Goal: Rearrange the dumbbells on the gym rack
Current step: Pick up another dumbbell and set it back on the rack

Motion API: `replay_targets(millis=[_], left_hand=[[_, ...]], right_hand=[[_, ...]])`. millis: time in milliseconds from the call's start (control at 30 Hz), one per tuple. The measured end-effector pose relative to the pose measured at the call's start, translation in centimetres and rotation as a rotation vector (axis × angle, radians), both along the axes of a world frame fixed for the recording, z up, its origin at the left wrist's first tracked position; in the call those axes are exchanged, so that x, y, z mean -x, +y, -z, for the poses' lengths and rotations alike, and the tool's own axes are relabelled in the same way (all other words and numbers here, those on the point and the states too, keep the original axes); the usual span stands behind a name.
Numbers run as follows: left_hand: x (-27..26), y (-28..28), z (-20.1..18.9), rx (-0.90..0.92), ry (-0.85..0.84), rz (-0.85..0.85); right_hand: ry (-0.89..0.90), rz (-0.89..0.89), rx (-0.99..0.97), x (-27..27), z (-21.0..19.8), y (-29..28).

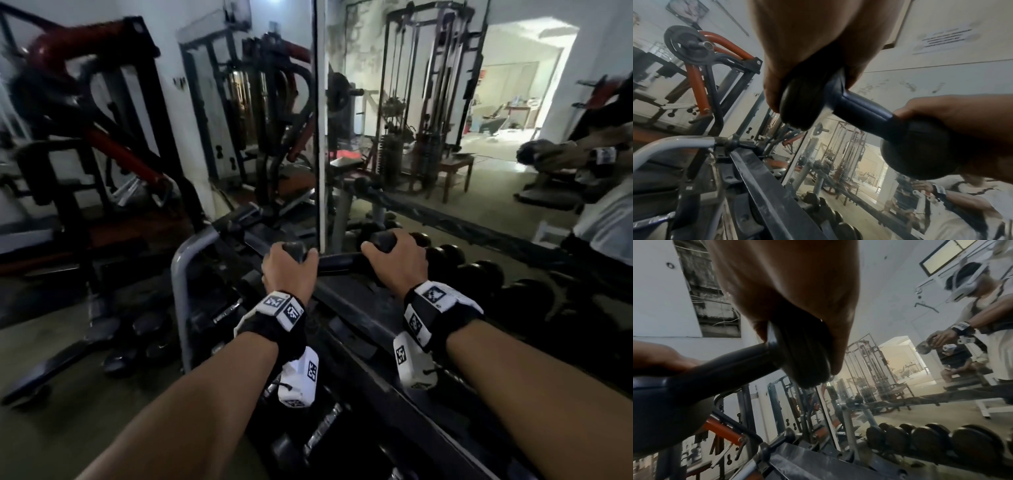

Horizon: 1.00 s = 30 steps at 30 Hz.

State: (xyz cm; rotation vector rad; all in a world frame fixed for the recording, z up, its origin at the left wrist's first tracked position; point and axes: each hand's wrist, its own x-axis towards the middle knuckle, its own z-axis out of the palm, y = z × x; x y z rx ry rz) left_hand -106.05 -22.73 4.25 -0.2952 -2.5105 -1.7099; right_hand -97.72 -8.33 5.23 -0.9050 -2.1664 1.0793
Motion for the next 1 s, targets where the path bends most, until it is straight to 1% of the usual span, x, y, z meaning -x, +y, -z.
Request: replay_targets(millis=[133, 300, 433, 533, 633, 767, 867, 1000], left_hand=[[6.5, 0.7, 0.8, 0.008, -0.041, -0.076], [14.5, 1.2, 2.1, 0.018, -0.071, -0.123], [22.7, 2.2, 3.6, 0.060, -0.099, -0.129], [29.8, 3.3, 5.7, 0.082, -0.155, -0.116], [36.7, 4.2, 7.6, 0.073, -0.239, -0.084], [44.6, 5.4, 10.3, 0.093, -0.355, -0.053], [48.9, 6.5, 12.1, 0.106, -0.465, -0.051], [52.1, 8.1, 14.6, 0.114, -0.593, -0.043]], right_hand=[[-0.039, -0.084, -0.005, 7.6, 0.5, 1.4], [-0.059, -0.131, 0.004, 16.5, 1.9, 2.3], [-0.065, -0.114, 0.006, 24.3, 3.4, 3.1], [-0.086, -0.087, 0.015, 30.9, 5.3, 3.8], [-0.130, -0.046, 0.032, 37.6, 7.1, 4.7], [-0.216, 0.003, 0.054, 45.1, 9.4, 5.5], [-0.283, 0.045, 0.062, 49.6, 11.0, 6.4], [-0.393, 0.037, 0.028, 53.8, 13.2, 8.1]])
